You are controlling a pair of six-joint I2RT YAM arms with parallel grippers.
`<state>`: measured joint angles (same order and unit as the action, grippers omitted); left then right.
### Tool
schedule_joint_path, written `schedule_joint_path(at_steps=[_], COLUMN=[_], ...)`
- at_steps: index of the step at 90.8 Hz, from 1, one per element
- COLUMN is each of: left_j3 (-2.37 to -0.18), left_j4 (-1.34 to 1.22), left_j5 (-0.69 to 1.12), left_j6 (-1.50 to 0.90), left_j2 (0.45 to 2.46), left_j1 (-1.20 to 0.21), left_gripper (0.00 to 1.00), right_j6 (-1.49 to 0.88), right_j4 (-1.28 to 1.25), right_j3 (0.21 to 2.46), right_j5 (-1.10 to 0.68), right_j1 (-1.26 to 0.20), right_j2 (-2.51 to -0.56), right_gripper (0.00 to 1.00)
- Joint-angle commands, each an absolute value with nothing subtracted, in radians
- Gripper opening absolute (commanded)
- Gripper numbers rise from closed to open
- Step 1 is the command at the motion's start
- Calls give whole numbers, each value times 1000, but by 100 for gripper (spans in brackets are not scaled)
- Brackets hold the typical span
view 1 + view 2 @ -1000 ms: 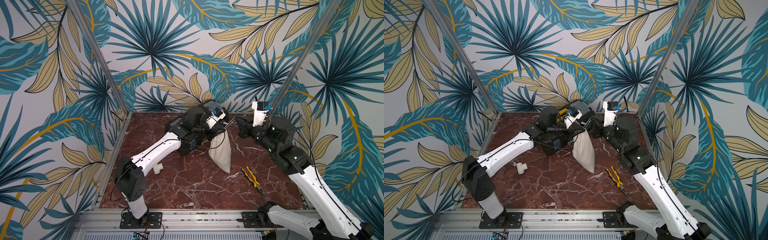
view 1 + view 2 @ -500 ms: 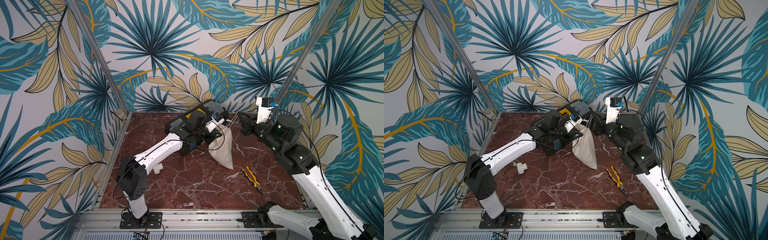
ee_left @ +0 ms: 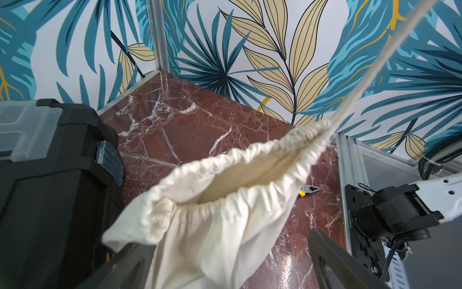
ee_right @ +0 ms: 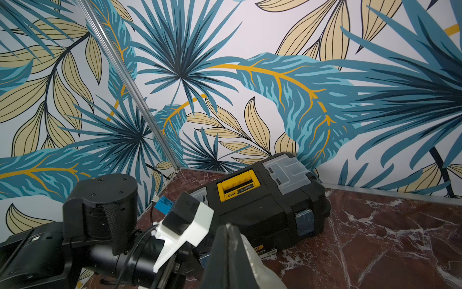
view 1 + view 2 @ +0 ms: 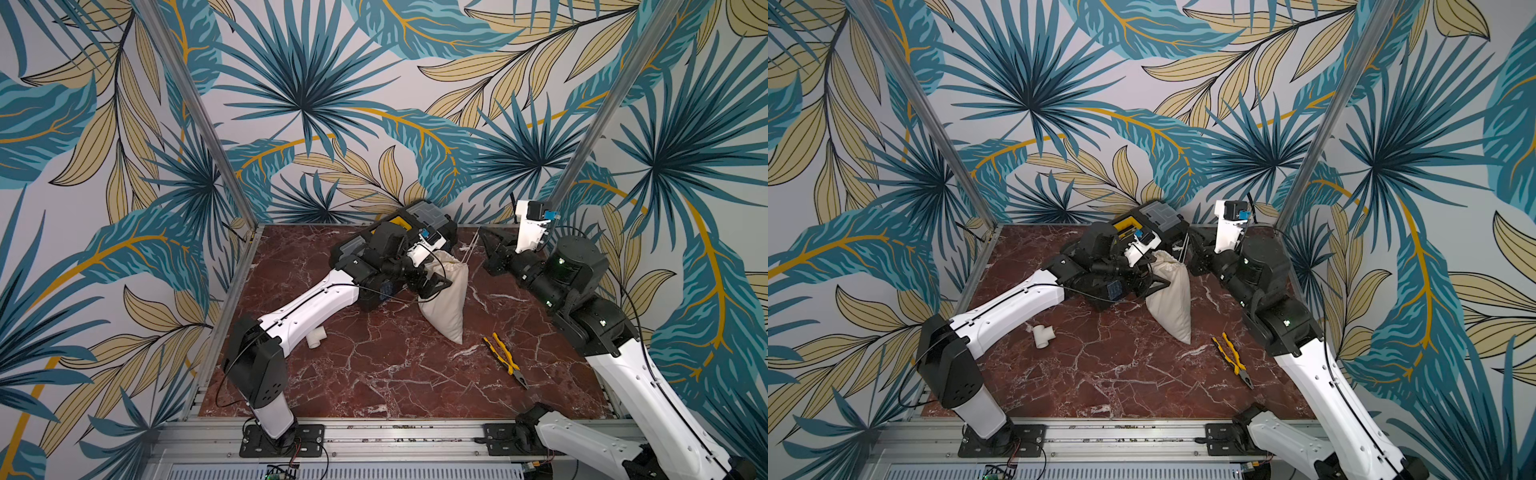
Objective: Close the soil bag
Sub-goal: Frap the soil bag at the center of the board.
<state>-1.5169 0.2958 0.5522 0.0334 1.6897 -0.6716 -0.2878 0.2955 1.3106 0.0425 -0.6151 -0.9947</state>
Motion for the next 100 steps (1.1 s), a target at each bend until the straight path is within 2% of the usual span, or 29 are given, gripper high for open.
schedule_joint_path(at_steps=[1,12,18,51,68,100], left_j3=[-1513,-1506,-1502,-1627,-1615,-1678], left_j4=[248,173,111,211,127,33], left_j5=[540,552,622,769,915,945], left_j6=[-82,-231,-273,79,168,126], left_j2=[1657,1667,1669,1687,1716,1798], left_j1=[-651,-609,-584,-641,-641,-682], left_gripper=[100,100,100,100,93,81], right_j6=[-262,-263,-269,-267,-267,-276], right_j4=[189,205,210,223,229,227], right_j3=[1279,1266,1263,1278,1293,1307], right_j5=[72,65,59,29,12,-18], right_j1=[-609,-600,-600,-589,-584,-579], right_j2=[-949,-954,-959,-984,-1002,-1019], right_gripper=[0,0,0,0,0,0])
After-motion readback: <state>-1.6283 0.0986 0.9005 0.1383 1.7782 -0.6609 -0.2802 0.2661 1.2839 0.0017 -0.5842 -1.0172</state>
